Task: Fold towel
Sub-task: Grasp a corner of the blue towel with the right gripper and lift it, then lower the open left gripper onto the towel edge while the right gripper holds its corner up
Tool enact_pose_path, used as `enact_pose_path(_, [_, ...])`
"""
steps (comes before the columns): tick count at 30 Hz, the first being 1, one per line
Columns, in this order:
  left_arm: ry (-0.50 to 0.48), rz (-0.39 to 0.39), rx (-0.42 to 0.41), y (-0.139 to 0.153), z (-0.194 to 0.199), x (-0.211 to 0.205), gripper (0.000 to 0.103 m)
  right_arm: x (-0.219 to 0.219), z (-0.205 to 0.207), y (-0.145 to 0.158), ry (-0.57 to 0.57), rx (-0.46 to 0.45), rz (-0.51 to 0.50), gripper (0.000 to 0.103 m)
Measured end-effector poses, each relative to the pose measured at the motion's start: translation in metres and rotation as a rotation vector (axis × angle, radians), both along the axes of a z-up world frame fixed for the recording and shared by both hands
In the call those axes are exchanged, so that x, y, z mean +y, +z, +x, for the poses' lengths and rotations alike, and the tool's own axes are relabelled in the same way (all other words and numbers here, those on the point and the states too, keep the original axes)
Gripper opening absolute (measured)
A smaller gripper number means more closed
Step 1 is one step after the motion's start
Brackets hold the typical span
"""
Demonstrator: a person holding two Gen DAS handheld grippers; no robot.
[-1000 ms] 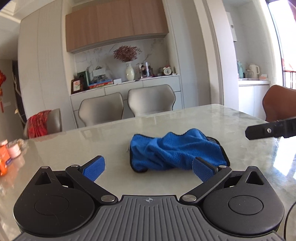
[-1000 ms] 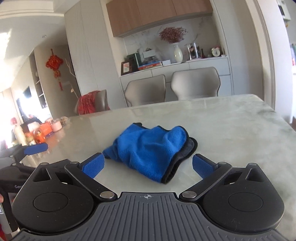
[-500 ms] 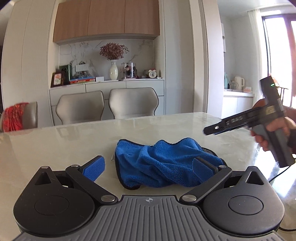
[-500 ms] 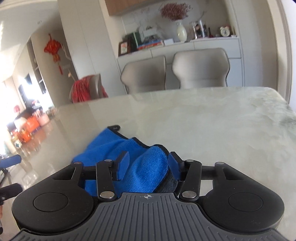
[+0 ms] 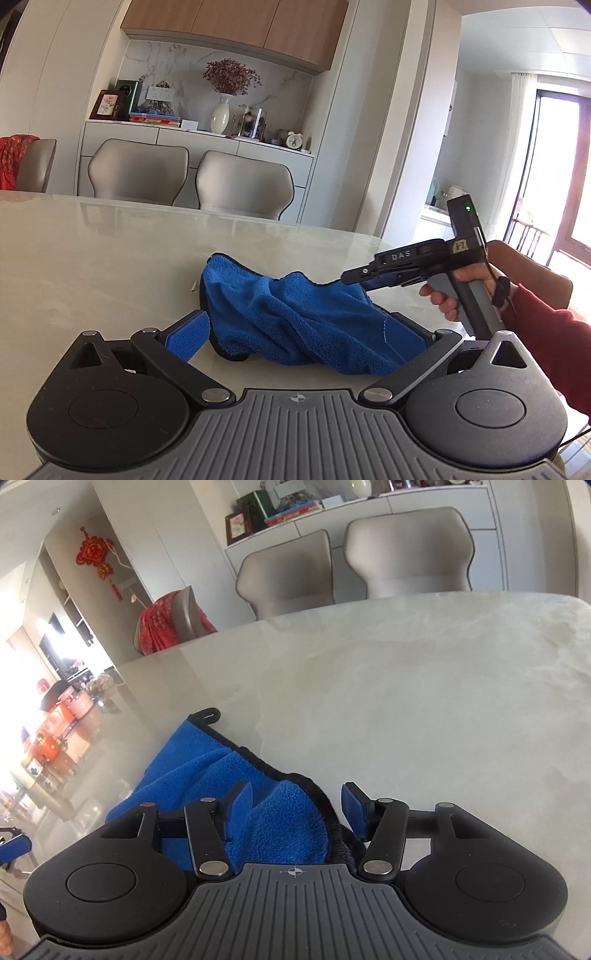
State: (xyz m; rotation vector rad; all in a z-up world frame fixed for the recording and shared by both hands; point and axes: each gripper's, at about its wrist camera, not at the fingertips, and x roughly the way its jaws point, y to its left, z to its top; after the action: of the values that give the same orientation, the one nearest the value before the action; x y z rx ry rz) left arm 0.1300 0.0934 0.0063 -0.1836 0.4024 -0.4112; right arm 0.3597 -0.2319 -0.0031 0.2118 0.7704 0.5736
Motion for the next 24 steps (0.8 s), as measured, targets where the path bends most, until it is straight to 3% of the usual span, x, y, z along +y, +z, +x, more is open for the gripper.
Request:
enact_pose_path(3, [-0.011,-0.039,0.027,-0.002,0.003,0.003,0.103,0.009,-0.005,0.002,0.055,-0.023,-0.038,0.018])
enact_pose_path(7, [0.017,-0.059,0.023,-0.005,0.008,0.009,0.102,0.024,-0.025,0.012,0.149,-0.081,-0.104,0.015])
enact_pose_path(9, [0.030,-0.044,-0.018,-0.004,0.006,0.012,0.102,0.033,-0.049,0.025,0.203,-0.138,-0.138,0.014])
enact_pose_path(15, [0.040,0.084,-0.192,0.012,-0.006,0.005,0.101,0.048,-0.132,0.079,0.360,-0.341,-0.187,0.013])
enact_pose_path(19, [-0.046,0.158,-0.238,0.029,-0.013,-0.003,0.101,0.046,-0.187,0.114,0.447,-0.456,-0.213,0.011])
enact_pose_path(22, [-0.144,0.274,-0.298,0.039,-0.021,-0.013,0.101,0.044,-0.220,0.129,0.494,-0.513,-0.238,0.011])
enact_pose_path(24, [-0.241,0.396,-0.349,0.043,-0.031,-0.023,0.101,0.037,-0.250,0.139,0.531,-0.542,-0.236,0.011])
